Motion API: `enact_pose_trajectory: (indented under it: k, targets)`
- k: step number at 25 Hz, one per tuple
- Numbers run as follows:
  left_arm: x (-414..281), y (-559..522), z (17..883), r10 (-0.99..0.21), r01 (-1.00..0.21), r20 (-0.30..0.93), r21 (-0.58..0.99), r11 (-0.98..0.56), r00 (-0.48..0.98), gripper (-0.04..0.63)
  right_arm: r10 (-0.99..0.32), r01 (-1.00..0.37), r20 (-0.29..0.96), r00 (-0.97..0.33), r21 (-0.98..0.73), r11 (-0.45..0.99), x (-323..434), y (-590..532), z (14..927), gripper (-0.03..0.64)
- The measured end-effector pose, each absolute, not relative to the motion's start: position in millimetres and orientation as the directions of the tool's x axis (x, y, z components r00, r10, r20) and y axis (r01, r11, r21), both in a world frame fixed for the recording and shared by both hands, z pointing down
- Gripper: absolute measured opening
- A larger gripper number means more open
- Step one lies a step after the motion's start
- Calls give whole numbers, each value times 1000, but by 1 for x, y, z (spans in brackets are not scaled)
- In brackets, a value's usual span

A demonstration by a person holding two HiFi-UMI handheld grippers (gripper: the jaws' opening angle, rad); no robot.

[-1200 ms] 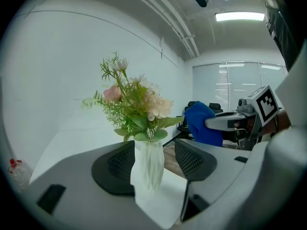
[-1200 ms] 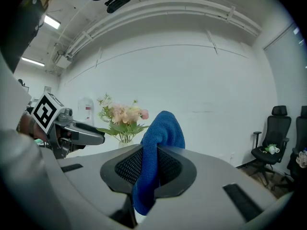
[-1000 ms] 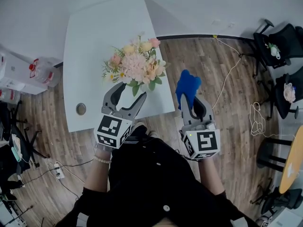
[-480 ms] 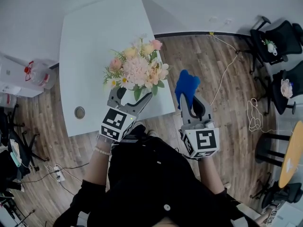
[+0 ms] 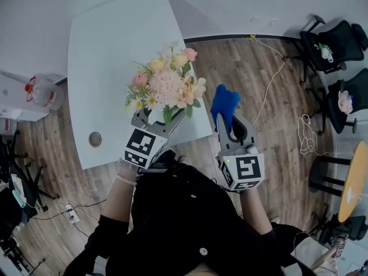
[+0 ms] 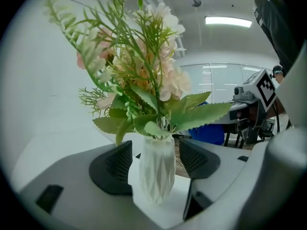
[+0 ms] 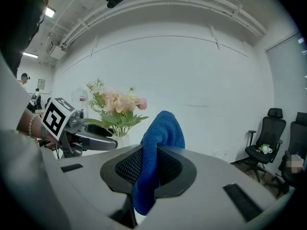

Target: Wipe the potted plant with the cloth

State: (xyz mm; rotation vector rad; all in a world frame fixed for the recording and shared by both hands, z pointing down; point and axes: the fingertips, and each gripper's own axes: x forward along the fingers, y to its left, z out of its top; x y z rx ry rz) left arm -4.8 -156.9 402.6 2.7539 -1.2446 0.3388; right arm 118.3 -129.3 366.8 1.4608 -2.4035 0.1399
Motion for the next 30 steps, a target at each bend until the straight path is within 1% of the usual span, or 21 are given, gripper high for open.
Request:
enact_pose_trajectory:
  k: [2,4,5,7,13,18,24,30]
  targets:
    - [-7,-158,402,-735,-756,239,-2,-654,635,314,-845,-878,329,-422,85,472,117,-130,369,81]
    - [-6,-157,403,-736,-756,240,-12,-654,633,287,-843,-877,333,-422,85,473,118,-130,372,81]
    - [-4,-155,403,-734,-753,239,-19,-658,635,270,-842,-876,335,-423,85,475,120,-130,374,81]
    - [2,-151,400,-733,-748,233,-29,-663,640,214,-840,-875,339,-424,86,477,124,-128,378,81]
    - [3,-150,401,-723,-735,230,-43,-676,652,210,-830,-869,354,-430,84,487,116,-137,387,81]
    - [2,-151,402,-722,-730,228,-63,-681,653,209,-808,-838,360,-466,115,534,105,-151,389,81]
    - [3,-152,402,-720,-726,227,-72,-684,656,209,-736,-743,379,-561,160,650,95,-173,394,81]
    - [4,-152,402,-719,-724,230,-78,-685,656,209,-633,-612,405,-659,198,765,82,-196,396,81]
